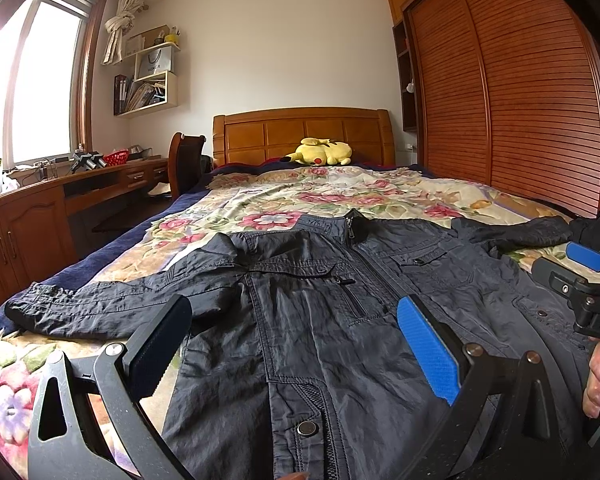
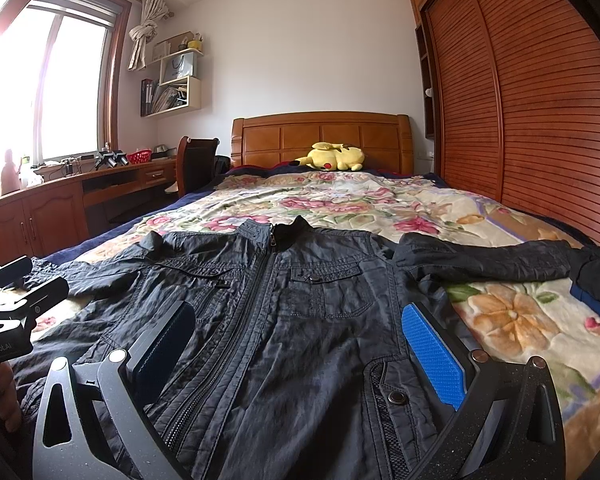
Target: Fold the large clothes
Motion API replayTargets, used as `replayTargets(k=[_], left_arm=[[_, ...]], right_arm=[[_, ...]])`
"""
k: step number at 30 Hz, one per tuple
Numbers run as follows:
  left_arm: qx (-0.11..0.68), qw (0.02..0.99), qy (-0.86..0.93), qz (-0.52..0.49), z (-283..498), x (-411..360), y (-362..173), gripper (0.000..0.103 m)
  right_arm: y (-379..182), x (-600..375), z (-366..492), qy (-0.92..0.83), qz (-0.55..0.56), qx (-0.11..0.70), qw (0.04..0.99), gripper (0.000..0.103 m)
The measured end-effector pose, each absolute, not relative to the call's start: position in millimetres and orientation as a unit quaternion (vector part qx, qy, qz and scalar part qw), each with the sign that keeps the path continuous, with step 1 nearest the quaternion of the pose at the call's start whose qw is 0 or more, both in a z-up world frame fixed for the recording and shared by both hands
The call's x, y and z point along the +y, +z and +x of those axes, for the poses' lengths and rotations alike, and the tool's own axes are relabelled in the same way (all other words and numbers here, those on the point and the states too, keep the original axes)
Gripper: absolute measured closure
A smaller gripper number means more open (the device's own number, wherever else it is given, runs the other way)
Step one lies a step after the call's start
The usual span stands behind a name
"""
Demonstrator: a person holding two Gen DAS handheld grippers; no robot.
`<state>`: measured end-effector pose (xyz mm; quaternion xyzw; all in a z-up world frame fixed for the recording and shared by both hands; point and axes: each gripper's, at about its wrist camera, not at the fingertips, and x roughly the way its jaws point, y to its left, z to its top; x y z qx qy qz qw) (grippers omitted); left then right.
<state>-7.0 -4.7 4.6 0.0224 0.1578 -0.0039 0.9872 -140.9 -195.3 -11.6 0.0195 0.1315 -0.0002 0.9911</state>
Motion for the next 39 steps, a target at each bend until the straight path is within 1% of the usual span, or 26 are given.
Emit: replayTargets(k=[39], left_arm=[[0.155,0.988,-0.004,0.022,-9.3,-2.8,5.1,0.0]], right_arm=[[-12.3,-195.7,-141.5,0.0,0.022,0.131,0.991,0.0]])
